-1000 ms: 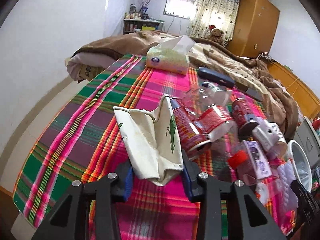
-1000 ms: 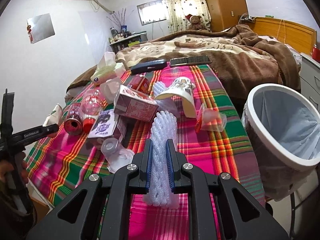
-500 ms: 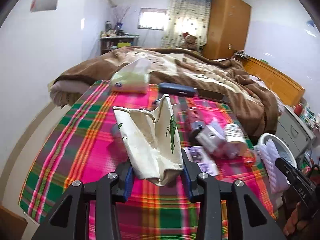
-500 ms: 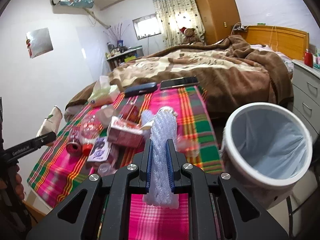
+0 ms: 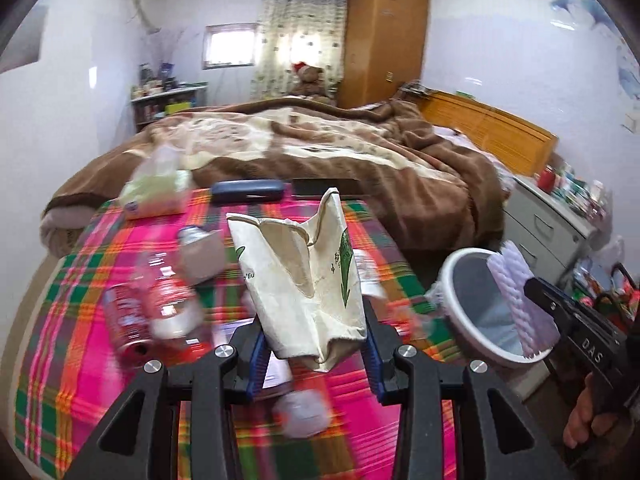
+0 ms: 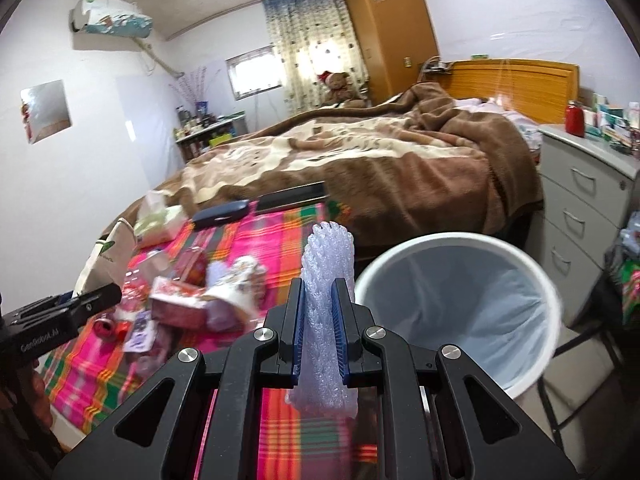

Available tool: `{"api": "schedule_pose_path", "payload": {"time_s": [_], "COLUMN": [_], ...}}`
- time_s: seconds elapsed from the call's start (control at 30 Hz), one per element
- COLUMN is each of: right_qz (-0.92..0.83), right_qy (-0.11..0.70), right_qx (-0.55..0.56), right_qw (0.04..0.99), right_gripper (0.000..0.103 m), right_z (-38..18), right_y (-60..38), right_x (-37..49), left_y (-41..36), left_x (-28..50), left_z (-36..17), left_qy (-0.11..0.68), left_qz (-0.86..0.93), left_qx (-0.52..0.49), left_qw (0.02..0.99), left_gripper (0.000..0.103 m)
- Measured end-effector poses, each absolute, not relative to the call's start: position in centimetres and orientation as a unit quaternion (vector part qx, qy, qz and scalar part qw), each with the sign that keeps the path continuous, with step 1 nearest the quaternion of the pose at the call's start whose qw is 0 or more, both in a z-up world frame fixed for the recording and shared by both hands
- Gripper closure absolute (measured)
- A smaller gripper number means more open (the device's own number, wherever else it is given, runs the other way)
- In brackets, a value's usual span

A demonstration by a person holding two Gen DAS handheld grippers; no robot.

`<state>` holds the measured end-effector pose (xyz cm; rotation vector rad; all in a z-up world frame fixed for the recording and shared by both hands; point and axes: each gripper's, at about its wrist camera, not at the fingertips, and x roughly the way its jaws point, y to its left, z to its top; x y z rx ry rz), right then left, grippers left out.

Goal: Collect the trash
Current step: 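Carry the foam net with the right tool while the left tool carries the cloth bag toward the bin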

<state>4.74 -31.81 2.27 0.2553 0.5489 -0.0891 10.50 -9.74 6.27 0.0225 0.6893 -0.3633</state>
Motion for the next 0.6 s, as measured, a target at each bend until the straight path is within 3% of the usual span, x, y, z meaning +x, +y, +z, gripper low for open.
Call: {"api": "schedule_pose_path", "payload": {"time_s": [0.6], "right_qz": [-0.119], "right_qy": [0.328], "right_qx": [0.15], "right_qw": [0.925], "right_gripper": [0.089], "right_z": [-1.3], "right_y": [-39.7], "right_x": [5.6], "left_y": [-26.4], "left_x": [11.4], "left_z": [3.1], "left_qy": [0.374], "left_qz": [-0.337], "left_qx": [0.056], "left_qw": [0.862], "left_gripper": [0.063]}}
